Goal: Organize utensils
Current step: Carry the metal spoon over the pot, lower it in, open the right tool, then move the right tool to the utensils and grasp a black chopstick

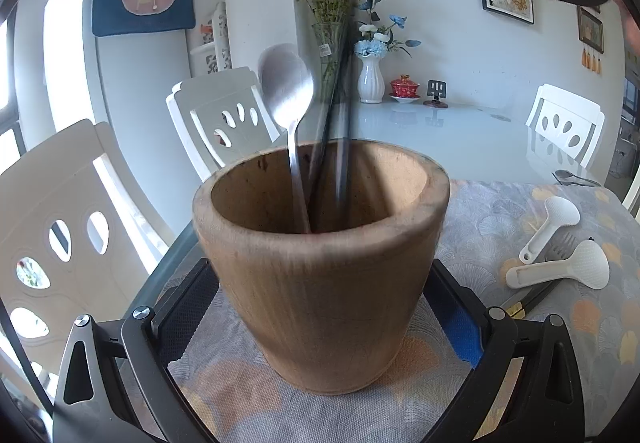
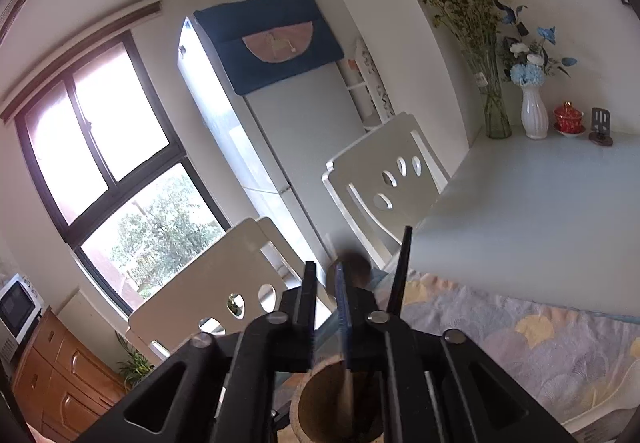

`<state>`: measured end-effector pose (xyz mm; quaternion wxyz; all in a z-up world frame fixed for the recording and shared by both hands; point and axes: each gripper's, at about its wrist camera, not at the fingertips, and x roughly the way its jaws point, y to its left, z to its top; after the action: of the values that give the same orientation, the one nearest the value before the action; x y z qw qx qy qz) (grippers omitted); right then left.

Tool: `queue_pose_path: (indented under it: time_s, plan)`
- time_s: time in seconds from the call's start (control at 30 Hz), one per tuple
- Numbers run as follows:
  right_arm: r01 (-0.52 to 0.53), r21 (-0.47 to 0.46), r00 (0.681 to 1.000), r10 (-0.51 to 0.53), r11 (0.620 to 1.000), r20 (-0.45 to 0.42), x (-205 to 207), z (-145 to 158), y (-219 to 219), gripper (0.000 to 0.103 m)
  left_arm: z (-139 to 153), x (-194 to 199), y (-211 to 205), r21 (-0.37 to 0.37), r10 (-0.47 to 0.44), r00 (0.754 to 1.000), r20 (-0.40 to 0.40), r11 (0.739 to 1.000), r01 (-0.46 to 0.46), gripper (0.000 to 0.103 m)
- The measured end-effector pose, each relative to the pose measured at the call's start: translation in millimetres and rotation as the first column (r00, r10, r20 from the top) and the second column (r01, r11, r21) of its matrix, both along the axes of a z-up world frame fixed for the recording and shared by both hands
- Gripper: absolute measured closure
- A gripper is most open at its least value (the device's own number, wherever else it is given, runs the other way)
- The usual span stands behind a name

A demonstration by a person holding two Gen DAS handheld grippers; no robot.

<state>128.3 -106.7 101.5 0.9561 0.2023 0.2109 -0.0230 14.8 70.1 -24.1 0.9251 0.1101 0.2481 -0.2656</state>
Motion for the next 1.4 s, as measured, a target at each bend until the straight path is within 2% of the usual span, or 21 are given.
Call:
queue_pose_path:
  time_s: [0.1, 0.37, 0.57, 0.67, 0.73, 0.77, 0.8, 0.87, 0.97, 1.0, 1.03, 1.07, 1.13, 1.17, 1.2, 1.3, 1.4]
  plan:
    - [0.027, 0.018, 1.000, -0.027, 0.999, -0.002, -6, 0, -5, 0.061, 0, 1, -1, 0.000, 0.001, 1.000, -0.005, 1.000, -0.001, 0.001]
    - [0.081, 0.067, 0.997, -0.081, 0.994, -0.009, -30, 6, -20, 0.058, -1, 3, -1, 0.002, -0.001, 1.000, -0.007, 1.000, 0.001, 0.001]
    - [0.122, 0.151, 0.992, -0.122, 0.981, -0.011, -56, 7, -32, 0.058, -1, 3, -2, 0.004, -0.002, 1.000, -0.007, 1.000, 0.002, 0.001]
    - [0.190, 0.208, 0.977, -0.205, 0.960, 0.055, -87, 18, -41, 0.057, -1, 4, -3, 0.005, -0.001, 1.000, -0.014, 1.000, 0.001, 0.001]
    - [0.244, 0.250, 0.961, -0.269, 0.937, 0.069, -106, 20, -51, 0.052, -1, 4, -3, 0.005, -0.001, 1.000, -0.014, 1.000, 0.001, 0.001]
    - [0.273, 0.265, 0.953, -0.298, 0.925, 0.057, -113, 19, -56, 0.050, -1, 4, -3, 0.005, -0.001, 1.000, -0.014, 1.000, 0.001, 0.001]
    - [0.335, 0.284, 0.937, -0.350, 0.898, 0.000, -122, 13, -66, 0.050, -1, 4, -3, 0.005, -0.001, 1.000, -0.014, 1.000, 0.001, 0.001]
    - [0.388, 0.336, 0.919, -0.386, 0.858, -0.078, -133, 0, -84, 0.050, -1, 4, -3, 0.005, -0.001, 1.000, -0.015, 1.000, 0.001, 0.001]
    - [0.489, 0.459, 0.872, -0.402, 0.742, -0.279, -147, -42, -113, 0.050, -1, 5, -3, 0.005, -0.001, 1.000, -0.017, 1.000, 0.001, 0.001]
    - [0.530, 0.492, 0.844, -0.376, 0.690, -0.382, -150, -63, -121, 0.051, -1, 4, -4, 0.007, 0.000, 1.000, -0.015, 1.000, 0.000, 0.001]
    - [0.558, 0.492, 0.820, -0.352, 0.668, -0.451, -149, -76, -125, 0.051, -1, 5, -3, 0.007, 0.000, 1.000, -0.015, 1.000, 0.000, 0.001]
    - [0.600, 0.467, 0.769, -0.306, 0.649, -0.561, -144, -95, -127, 0.053, -2, 6, -3, 0.009, 0.001, 1.000, -0.015, 1.000, -0.001, 0.001]
    - [0.613, 0.418, 0.715, -0.246, 0.671, -0.654, -134, -116, -125, 0.054, -3, 7, -3, 0.014, 0.002, 1.000, -0.018, 1.000, -0.002, 0.001]
    - [0.625, 0.368, 0.672, -0.235, 0.688, -0.702, -128, -125, -122, 0.055, -3, 7, -3, 0.014, 0.002, 1.000, -0.017, 1.000, -0.002, 0.001]
    - [0.644, 0.310, 0.616, -0.233, 0.700, -0.753, -120, -135, -119, 0.057, -3, 7, -3, 0.014, 0.003, 1.000, -0.016, 1.000, -0.002, 0.001]
    - [0.660, 0.276, 0.568, -0.224, 0.698, -0.792, -107, -151, -116, 0.059, -3, 8, -3, 0.014, 0.002, 1.000, -0.017, 1.000, -0.002, 0.001]
    - [0.656, 0.189, 0.501, -0.235, 0.731, -0.833, -93, -160, -115, 0.059, -3, 8, -3, 0.012, 0.001, 1.000, -0.019, 1.000, -0.001, 0.001]
